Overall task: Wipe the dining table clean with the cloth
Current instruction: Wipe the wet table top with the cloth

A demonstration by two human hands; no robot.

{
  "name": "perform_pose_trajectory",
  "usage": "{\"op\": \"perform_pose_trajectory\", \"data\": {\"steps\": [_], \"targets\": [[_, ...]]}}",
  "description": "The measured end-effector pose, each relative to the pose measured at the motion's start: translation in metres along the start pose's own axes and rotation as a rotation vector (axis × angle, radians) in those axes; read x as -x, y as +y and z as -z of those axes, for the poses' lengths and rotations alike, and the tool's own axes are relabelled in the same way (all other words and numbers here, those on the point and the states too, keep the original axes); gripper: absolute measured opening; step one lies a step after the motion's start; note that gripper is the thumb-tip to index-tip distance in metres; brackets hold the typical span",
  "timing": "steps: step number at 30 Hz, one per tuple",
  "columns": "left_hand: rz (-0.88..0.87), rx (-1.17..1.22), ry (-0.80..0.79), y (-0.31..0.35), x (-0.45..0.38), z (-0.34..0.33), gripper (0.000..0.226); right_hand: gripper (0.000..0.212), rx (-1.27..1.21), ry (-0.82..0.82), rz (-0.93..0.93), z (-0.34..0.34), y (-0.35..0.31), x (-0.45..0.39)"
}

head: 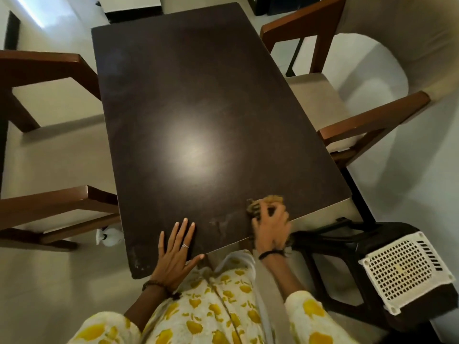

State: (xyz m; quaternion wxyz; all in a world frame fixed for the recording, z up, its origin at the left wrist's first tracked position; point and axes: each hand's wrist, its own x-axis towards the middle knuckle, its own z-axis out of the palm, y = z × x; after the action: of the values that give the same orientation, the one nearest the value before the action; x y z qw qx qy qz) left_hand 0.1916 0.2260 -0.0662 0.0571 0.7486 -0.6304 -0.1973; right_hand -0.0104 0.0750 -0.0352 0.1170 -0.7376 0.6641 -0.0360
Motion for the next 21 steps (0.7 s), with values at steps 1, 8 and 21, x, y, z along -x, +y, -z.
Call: {"op": "perform_pose_trajectory", "data": {"steps": [1,8,21], "targets": [[0.023,0.008,0.001,-0.001,0.002,0.000,0.074,0.063,-0.008,-0.036,0.064,-0.009,-0.022,0.014],[0.212,0.046,0.010,-0.037,0.039,0.004,0.080,0.067,0.006,-0.241,0.538,-0.028,-0.115,0.061],[0.350,0.091,0.084,-0.047,0.058,-0.004,0.078,0.052,0.025,0.012,-0.220,0.012,-0.006,-0.038]]}}
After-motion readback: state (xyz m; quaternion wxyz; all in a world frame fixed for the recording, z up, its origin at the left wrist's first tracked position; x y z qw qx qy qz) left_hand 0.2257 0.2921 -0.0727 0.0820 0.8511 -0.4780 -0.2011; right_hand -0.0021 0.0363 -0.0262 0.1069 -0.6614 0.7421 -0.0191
